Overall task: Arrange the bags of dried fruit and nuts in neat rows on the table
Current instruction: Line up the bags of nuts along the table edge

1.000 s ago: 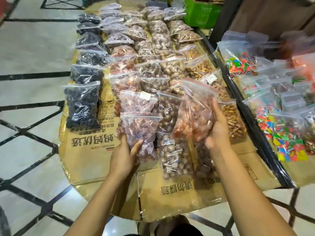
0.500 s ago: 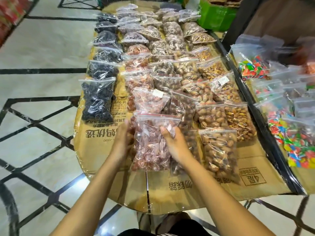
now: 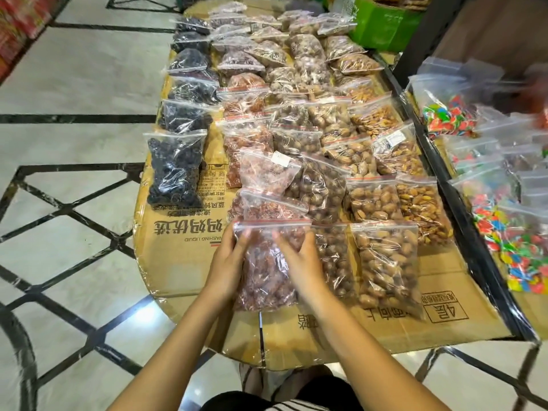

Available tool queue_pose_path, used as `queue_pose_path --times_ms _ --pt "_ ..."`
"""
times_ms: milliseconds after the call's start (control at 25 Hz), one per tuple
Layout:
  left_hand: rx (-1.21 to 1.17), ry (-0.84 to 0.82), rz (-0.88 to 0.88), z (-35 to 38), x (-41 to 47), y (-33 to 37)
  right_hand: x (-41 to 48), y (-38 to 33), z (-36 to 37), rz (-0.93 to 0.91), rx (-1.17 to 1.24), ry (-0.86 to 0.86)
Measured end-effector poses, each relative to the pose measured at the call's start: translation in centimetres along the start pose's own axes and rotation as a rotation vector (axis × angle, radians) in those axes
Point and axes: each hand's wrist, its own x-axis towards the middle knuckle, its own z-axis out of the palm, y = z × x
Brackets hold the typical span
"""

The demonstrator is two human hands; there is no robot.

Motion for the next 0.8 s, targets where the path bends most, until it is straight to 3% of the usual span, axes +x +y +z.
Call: queue_pose_path --times_ms 120,240,480,560,680,800 --pt "-0.071 -0.01 -0.017 -0.1 0.9 1.3 0.8 -0.2 -1.1 -0.007 0.187 -0.107" --pt "-0.137 0.054 -0.007 -0.5 0.2 0.8 0.6 0.2 -0.8 -0.134 0.146 -0.108" --pt "-0.129 0.16 -0.045 -0.7 0.4 1.4 2.3 -0.6 -1.8 -0.107 -0.021 -0.22" --pt "-0.081 0.224 -0.017 -1.6 1.7 2.3 3.3 -2.1 -2.8 -0.088 0.054 -0.16" --pt "-0.015 0.122 0.0 -2.4 5.9 4.5 6.8 -5.2 -3.2 -0.001 0.326 -0.108" --pt "0.012 -0.032 -0.01 -2.0 9.7 4.8 9.4 -7.4 -2.7 0.121 0.356 -0.153"
